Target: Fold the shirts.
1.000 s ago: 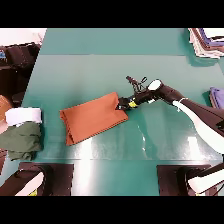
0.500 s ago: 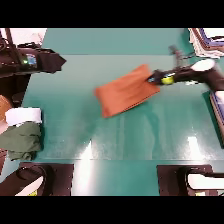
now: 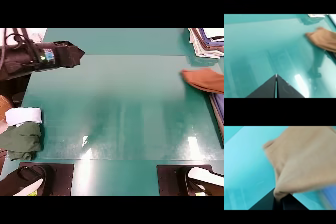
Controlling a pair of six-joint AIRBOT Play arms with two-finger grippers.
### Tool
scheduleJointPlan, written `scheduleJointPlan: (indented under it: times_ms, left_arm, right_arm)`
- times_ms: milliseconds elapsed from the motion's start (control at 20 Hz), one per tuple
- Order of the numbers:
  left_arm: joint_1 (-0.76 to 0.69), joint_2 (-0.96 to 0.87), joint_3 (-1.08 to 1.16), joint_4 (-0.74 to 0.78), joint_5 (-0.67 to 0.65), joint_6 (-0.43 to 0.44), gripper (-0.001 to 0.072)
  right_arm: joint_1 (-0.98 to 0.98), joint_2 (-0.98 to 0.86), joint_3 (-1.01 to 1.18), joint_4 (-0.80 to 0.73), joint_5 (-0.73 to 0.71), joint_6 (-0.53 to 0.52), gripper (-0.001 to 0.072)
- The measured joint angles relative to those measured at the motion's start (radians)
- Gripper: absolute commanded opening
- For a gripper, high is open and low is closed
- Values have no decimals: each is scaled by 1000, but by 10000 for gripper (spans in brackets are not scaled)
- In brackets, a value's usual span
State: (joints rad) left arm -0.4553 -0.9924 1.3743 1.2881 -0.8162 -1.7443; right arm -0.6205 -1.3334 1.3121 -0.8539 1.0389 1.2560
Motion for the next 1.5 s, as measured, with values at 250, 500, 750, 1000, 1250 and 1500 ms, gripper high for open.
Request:
scheduleJointPlan:
  times_ms: [250, 500, 750, 1000, 1250, 1500]
  left_arm:
    - [-5, -70, 0, -26, -19, -8, 26]
    - [-6, -101, 0, -36, -34, -9, 26]
    - [-6, -108, 0, -39, -39, -3, 26]
    - [-6, -108, 0, -39, -52, 7, 26]
    - [-6, -108, 0, -39, -77, 20, 26]
    - [-6, -108, 0, -39, -95, 39, 26]
  right_arm:
    - [-74, -50, 113, -4, -4, 1, 17]
    - [-92, -79, 292, -7, -11, 7, 17]
    - [-134, -84, 412, -12, 60, 10, 17]
    - [-207, -27, 386, -54, 143, 12, 17]
    - [-312, 98, 185, -194, 184, 12, 26]
    - [-457, 230, -45, -372, 224, 11, 527]
